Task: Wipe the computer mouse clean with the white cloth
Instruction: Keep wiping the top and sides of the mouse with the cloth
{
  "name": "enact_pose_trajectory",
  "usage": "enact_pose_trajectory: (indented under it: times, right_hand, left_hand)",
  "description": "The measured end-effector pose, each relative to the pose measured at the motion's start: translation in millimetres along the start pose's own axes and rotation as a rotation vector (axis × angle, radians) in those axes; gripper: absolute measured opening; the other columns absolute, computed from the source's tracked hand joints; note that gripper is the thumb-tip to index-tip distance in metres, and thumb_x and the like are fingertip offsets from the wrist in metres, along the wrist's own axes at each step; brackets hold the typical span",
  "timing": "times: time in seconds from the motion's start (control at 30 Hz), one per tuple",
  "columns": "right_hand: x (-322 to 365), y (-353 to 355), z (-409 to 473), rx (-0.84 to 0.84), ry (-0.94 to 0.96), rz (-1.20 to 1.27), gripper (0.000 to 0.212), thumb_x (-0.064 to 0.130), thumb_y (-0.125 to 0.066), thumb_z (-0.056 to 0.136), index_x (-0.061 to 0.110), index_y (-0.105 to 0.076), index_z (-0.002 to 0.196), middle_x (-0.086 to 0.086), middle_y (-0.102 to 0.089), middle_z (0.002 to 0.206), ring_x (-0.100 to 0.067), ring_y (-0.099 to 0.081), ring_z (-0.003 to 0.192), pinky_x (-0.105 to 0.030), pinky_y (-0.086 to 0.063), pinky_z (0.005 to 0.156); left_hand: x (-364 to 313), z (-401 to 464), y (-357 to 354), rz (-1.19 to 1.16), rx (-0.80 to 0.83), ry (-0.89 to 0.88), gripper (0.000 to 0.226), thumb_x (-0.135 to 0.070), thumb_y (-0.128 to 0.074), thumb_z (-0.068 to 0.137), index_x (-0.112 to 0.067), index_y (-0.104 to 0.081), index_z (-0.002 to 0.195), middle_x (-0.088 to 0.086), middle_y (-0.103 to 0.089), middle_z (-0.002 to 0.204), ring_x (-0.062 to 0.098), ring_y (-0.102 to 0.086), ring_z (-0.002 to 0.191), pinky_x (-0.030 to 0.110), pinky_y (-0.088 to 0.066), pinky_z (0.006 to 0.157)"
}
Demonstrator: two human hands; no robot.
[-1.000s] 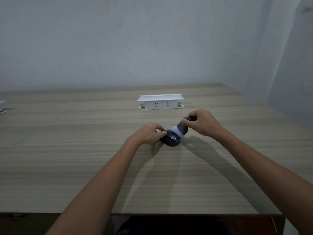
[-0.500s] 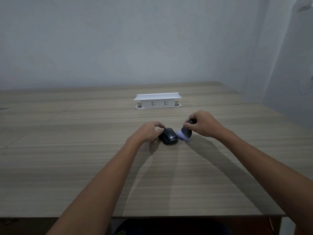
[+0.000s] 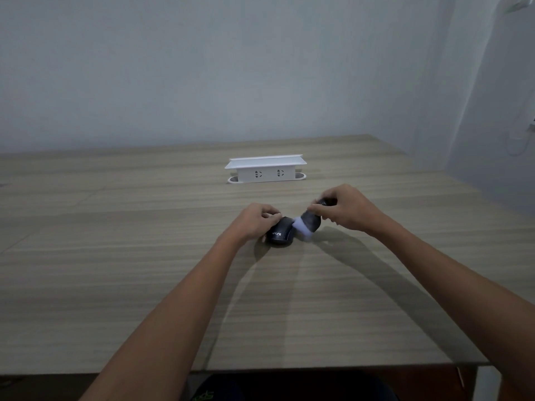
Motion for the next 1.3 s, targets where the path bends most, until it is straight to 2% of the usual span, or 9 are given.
enact_pose_trajectory:
  times: [0.13,0.27,0.33,0.5,0.63,0.83,1.03,1.13,1.3]
  right_hand:
    - [-0.7,-8.1,-0.9,-0.020,0.015,-0.114,0.015,0.027,-0.071,0.086,0.015,-0.079,0.085,0.003,-0.072,0.074,-0.009,-0.061,0.067,-0.019,-0.045,0.060]
    - [4.9,8.0,0.7,-0.130,0.031,-0.014,0.018,0.030,-0.071,0.085,0.014,-0.079,0.083,0.004,-0.072,0.071,-0.011,-0.063,0.063,-0.030,-0.049,0.062]
    - [11.2,-2.6,0.1,-0.056,0.049,0.024,0.016,0.029,-0.072,0.085,0.016,-0.079,0.084,0.007,-0.069,0.065,-0.005,-0.057,0.056,-0.024,-0.045,0.058]
    - [2.9,3.1,4.1,-0.129,0.032,-0.103,0.014,0.024,-0.071,0.083,0.015,-0.080,0.084,0.002,-0.074,0.081,-0.014,-0.067,0.078,-0.013,-0.043,0.062]
    - [9.7,-8.1,1.9,-0.045,0.060,-0.021,0.014,0.028,-0.072,0.084,0.017,-0.080,0.085,0.002,-0.074,0.078,-0.012,-0.066,0.072,-0.024,-0.047,0.065]
    - [0.6,-0.1,2.5,-0.096,0.033,-0.107,0.014,0.023,-0.070,0.084,0.013,-0.079,0.084,0.000,-0.074,0.080,-0.016,-0.066,0.077,-0.024,-0.046,0.065]
    - [-0.9,-9.2,-0.7,-0.044,0.025,-0.106,0.013,0.024,-0.070,0.084,0.015,-0.080,0.086,0.003,-0.072,0.074,-0.008,-0.059,0.066,-0.019,-0.040,0.059]
    - [2.8,-0.8,-2.3,-0.100,0.039,-0.069,0.014,0.025,-0.071,0.083,0.015,-0.080,0.086,0.001,-0.075,0.081,-0.012,-0.066,0.074,-0.018,-0.045,0.064]
    - [2.5,-14.8,-8.0,-0.054,0.022,-0.061,0.015,0.029,-0.070,0.084,0.018,-0.079,0.083,0.002,-0.072,0.069,-0.010,-0.060,0.062,-0.025,-0.045,0.060]
  left_hand:
    - [1.5,0.8,-0.3,0.005,0.001,-0.002,0.030,-0.029,-0.060,0.096,-0.011,-0.073,0.115,0.009,-0.074,0.112,0.020,-0.067,0.102,0.033,-0.051,0.093]
    - [-0.6,-2.6,-0.8,-0.012,0.029,-0.018,0.029,-0.029,-0.061,0.096,-0.012,-0.073,0.114,0.008,-0.074,0.109,0.019,-0.067,0.098,0.031,-0.051,0.089]
    - [-1.7,-4.2,-2.8,-0.012,0.066,-0.022,0.029,-0.029,-0.060,0.096,-0.012,-0.072,0.116,0.007,-0.074,0.110,0.021,-0.069,0.104,0.035,-0.052,0.094]
    - [-6.6,-9.4,-3.1,0.045,0.085,-0.027,0.032,-0.028,-0.058,0.098,-0.012,-0.068,0.124,0.008,-0.071,0.120,0.021,-0.065,0.111,0.034,-0.049,0.100]
    - [-11.0,-12.2,-5.6,0.064,0.104,-0.065,0.029,-0.024,-0.054,0.100,-0.009,-0.071,0.117,0.009,-0.073,0.117,0.025,-0.066,0.111,0.040,-0.048,0.101]
    - [-13.9,-11.8,-7.0,0.121,0.116,-0.092,0.031,-0.022,-0.050,0.101,-0.005,-0.069,0.120,0.004,-0.069,0.110,0.020,-0.060,0.103,0.033,-0.044,0.095]
    - [-14.9,-8.3,-6.9,0.173,0.119,-0.091,0.033,-0.023,-0.048,0.102,-0.008,-0.065,0.126,0.008,-0.067,0.129,0.023,-0.059,0.120,0.037,-0.043,0.106]
    - [-12.8,-7.1,-7.2,0.203,0.128,-0.086,0.036,-0.022,-0.046,0.103,-0.010,-0.061,0.133,0.005,-0.063,0.136,0.021,-0.056,0.125,0.032,-0.040,0.107]
    - [-10.5,-3.7,-4.2,0.248,0.116,-0.087,0.037,-0.019,-0.043,0.104,-0.012,-0.058,0.137,0.004,-0.058,0.142,0.020,-0.051,0.132,0.023,-0.034,0.101]
Point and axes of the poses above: each hand's wrist, its own z-axis towards the middle knuckle, its own y-axis out of the back of the hand, x = y × z, the point moved 10 cm from there along z, towards the middle knuckle
